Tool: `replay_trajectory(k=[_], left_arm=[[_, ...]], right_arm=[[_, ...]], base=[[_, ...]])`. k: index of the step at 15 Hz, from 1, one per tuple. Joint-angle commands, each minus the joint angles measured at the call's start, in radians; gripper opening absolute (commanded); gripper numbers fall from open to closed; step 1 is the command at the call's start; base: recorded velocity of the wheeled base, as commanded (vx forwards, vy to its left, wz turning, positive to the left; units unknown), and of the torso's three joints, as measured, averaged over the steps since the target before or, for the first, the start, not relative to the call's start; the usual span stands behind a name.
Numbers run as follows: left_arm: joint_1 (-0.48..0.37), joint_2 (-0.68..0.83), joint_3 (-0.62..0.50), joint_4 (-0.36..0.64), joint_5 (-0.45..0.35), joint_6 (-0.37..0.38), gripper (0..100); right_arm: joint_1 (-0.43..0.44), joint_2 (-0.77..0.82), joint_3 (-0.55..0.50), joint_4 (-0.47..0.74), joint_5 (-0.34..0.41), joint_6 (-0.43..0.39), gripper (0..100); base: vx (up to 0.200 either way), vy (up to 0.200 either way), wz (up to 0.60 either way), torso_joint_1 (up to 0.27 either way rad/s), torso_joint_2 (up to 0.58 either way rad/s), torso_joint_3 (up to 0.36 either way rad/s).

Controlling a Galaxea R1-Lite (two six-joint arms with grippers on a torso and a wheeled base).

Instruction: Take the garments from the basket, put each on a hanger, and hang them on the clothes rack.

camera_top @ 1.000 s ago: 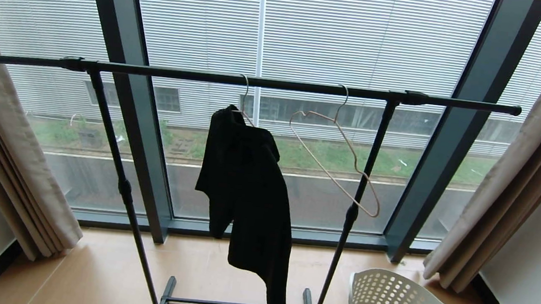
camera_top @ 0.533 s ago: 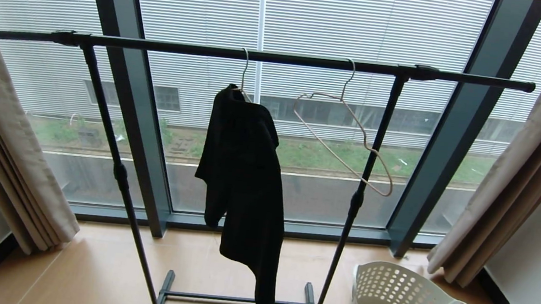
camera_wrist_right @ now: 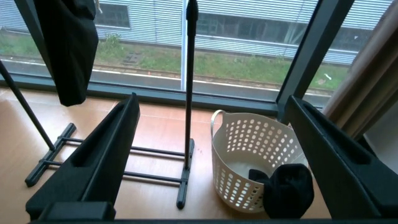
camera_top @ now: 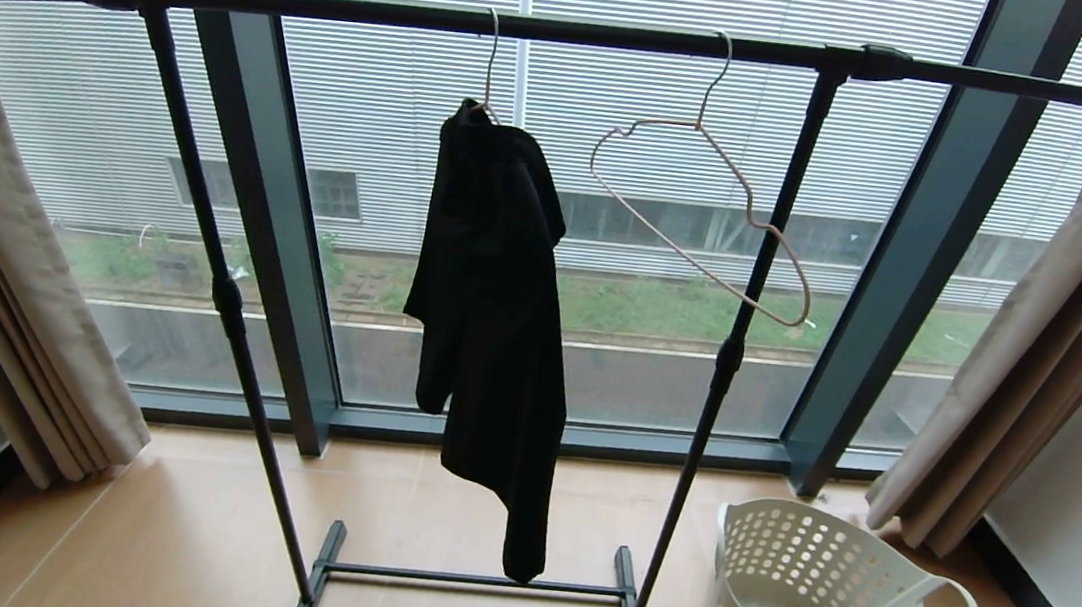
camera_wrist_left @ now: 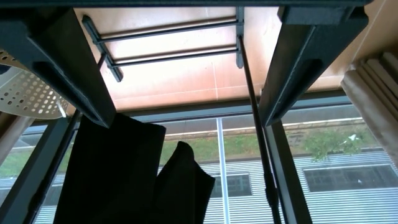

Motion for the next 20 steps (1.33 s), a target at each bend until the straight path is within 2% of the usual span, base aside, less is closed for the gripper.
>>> replay_trajectory(k=[1,8,15,20], left_arm=[[0.0,0.001,0.0,-0.001,0.0,0.0,100],[0.0,0.001,0.0,-0.001,0.0,0.0,100],[0.0,0.001,0.0,0.0,0.0,0.0,100],[0.0,0.001,0.0,-0.001,0.0,0.0,100]], right_arm=[[0.0,0.002,0.0,0.0,0.0,-0.001,100],[0.0,0.002,0.0,0.0,0.001,-0.001,100],[0.0,0.002,0.0,0.0,0.001,-0.001,100],[0.0,0.002,0.0,0.0,0.0,0.001,100]], base=[[0.0,0.0,0.0,-0.168,0.49,0.31],[0.0,0.0,0.0,-0.147,0.48,0.337],[0.0,0.0,0.0,-0.071,0.45,0.371],[0.0,0.0,0.0,-0.008,0.11,0.1]])
